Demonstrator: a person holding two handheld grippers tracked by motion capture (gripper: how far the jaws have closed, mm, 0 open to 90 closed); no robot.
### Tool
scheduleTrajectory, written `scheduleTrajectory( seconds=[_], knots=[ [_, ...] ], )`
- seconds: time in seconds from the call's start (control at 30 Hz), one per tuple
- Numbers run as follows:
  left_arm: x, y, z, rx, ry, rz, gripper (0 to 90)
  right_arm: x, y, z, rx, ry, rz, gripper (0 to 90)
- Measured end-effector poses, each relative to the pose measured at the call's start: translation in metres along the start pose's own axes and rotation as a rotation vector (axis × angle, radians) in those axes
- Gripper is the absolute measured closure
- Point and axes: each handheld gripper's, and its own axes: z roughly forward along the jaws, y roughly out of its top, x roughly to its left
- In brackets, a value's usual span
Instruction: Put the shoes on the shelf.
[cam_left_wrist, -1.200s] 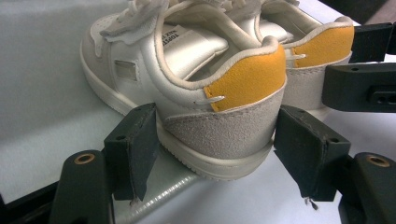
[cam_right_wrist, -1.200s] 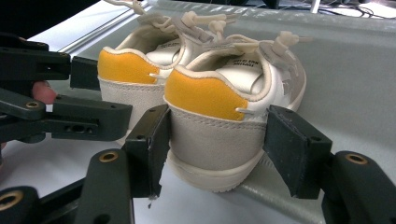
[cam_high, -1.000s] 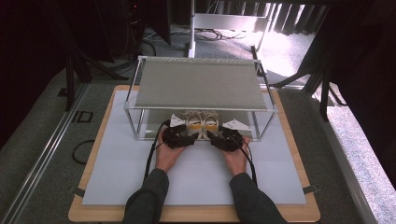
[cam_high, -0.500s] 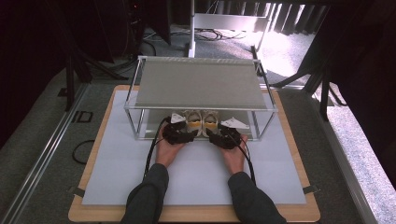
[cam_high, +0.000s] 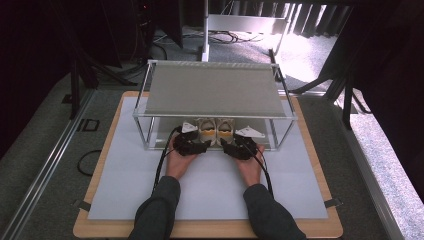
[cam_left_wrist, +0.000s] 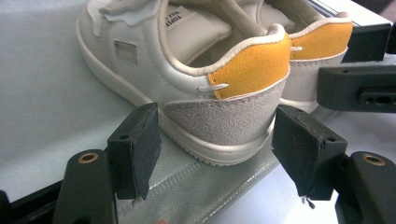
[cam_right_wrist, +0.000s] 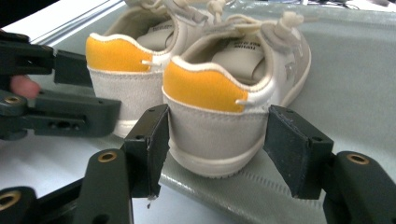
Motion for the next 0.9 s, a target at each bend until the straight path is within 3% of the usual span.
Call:
scheduleTrajectory(
  seconds=[0.13,0.27,0.6,0.77,0.9],
  knots=[
    [0.001,-0.004,-0.010,-0.018,0.017,-0.022,32.2,-0.001,-0.001,-0.007,-0.002,-0.012,0.023,39.5],
    [-0.001,-0.011,-0.021,-0.017,0.004,-0.038,32.2,0.000,-0.003,-0.020,0.012,-0.012,0.024,39.3],
    [-0.023,-0.025,-0.052,-0.008,-0.031,0.031,32.1,0.005,-0.017,-0.058,0.053,0.013,-0.047,39.0],
    [-0.031,-0.036,-0.067,-0.011,-0.045,0.050,32.0,0.002,-0.027,-0.078,0.061,0.004,-0.086,38.8],
    [-0.034,-0.043,-0.074,0.000,-0.049,0.060,32.0,-0.002,-0.033,-0.090,0.064,-0.005,-0.082,38.7]
  ],
)
